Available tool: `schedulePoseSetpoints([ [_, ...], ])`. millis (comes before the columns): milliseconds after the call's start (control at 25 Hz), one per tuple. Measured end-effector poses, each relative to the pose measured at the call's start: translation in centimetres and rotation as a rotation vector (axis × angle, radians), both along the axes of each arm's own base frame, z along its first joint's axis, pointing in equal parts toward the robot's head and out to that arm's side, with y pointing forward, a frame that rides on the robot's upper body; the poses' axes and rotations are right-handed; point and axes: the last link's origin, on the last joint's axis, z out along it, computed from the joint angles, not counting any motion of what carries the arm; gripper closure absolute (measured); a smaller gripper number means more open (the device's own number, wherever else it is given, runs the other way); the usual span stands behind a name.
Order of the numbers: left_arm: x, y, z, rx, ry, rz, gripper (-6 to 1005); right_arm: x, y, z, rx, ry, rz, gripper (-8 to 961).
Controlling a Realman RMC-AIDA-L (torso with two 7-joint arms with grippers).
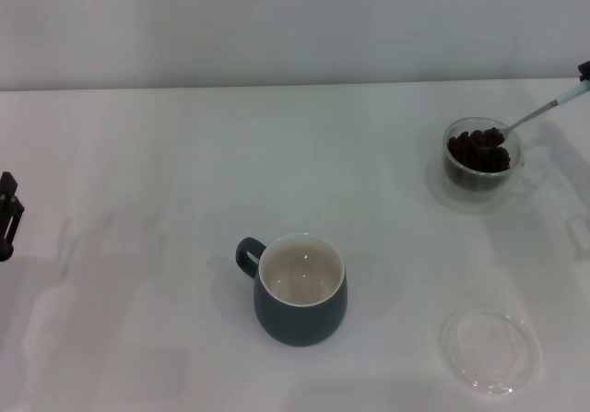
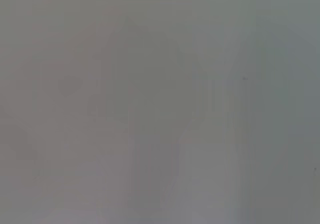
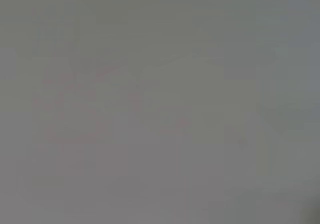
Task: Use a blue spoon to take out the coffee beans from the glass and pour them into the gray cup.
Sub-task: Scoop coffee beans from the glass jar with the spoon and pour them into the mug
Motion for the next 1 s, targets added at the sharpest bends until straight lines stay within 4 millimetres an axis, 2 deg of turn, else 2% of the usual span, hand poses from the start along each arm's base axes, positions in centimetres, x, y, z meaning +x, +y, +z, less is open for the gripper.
schedulePoseSetpoints([
  [720,0.2,0.0,-0.1,0.002,-0.008,-0.006,356,-2.9,0.4,-1.1,-0.083,0.049,0.162,796],
  [1000,0.4,0.0,-0.2,-0.001,-0.012,-0.010,357,-4.1,0.0,-2.3,-0.149,0.049,0.235,796],
])
